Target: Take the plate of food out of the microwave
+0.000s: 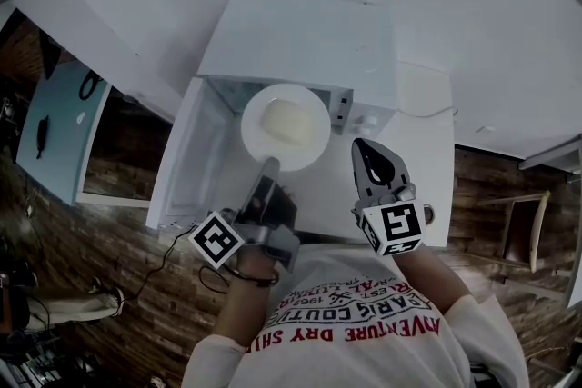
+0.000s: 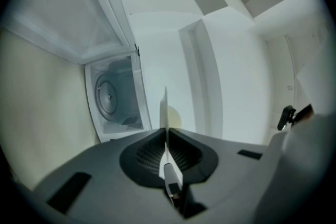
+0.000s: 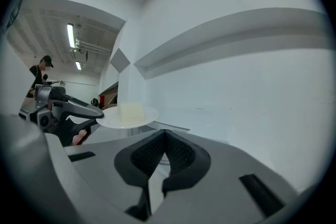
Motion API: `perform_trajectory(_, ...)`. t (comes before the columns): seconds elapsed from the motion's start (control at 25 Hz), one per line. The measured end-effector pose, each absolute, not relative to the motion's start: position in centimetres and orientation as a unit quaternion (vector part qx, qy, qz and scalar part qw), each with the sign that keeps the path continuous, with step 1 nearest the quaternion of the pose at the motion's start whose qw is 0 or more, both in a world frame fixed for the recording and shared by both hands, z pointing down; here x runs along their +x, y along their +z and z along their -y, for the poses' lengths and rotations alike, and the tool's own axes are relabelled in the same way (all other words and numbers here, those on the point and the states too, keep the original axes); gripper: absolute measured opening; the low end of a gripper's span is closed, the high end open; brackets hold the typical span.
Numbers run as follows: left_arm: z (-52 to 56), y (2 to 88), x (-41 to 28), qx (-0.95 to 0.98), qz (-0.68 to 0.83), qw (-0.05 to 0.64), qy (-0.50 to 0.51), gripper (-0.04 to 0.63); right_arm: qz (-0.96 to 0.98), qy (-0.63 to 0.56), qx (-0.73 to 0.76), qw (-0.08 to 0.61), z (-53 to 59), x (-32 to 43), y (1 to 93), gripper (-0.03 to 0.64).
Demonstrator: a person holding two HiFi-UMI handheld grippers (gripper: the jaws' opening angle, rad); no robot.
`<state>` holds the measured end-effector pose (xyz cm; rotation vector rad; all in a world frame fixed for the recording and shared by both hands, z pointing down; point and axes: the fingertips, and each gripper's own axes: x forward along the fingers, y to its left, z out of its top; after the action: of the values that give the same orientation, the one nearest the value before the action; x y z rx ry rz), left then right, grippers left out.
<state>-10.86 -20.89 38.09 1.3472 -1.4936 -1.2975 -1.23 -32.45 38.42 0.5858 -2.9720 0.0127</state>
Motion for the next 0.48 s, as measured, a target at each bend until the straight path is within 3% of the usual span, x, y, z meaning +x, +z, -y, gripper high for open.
perform_trajectory(0.48, 21.05, 38.62, -10.75, 0.515, 0.574, 0.374, -0.514, 0.020, 0.980, 0.000, 0.185, 0.069, 32.32, -1.54, 38.98, 0.011)
